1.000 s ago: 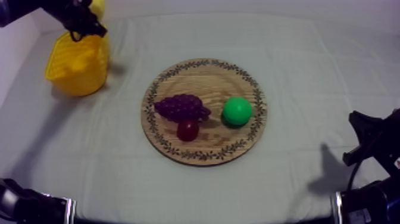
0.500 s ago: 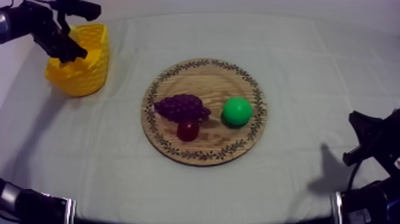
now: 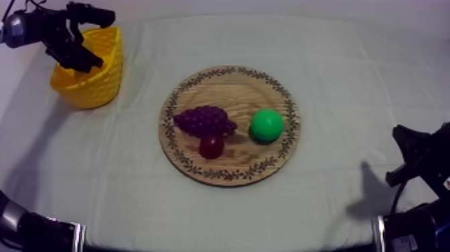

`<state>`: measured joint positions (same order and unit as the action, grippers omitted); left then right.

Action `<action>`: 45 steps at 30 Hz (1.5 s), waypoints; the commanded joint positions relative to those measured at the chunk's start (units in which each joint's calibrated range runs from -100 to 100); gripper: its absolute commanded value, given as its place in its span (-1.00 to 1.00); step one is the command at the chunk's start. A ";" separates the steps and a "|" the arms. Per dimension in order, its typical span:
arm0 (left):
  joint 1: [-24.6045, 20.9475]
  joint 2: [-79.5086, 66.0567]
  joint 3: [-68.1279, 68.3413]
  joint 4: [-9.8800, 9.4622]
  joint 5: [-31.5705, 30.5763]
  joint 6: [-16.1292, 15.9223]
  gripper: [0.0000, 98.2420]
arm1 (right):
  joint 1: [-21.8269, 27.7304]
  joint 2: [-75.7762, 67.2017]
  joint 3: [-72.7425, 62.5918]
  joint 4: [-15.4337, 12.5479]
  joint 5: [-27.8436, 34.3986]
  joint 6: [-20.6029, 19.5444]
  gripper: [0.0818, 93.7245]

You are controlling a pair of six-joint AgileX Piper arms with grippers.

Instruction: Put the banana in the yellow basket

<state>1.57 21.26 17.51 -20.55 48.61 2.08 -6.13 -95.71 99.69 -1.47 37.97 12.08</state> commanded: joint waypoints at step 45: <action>6.90 -35.97 27.70 3.90 -15.49 3.20 -1.00 | 0.01 -0.04 -0.03 -0.02 0.01 0.01 -0.99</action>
<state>8.49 -8.91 40.80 -16.67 33.45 4.96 -6.13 -95.71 99.69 -1.47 37.97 12.08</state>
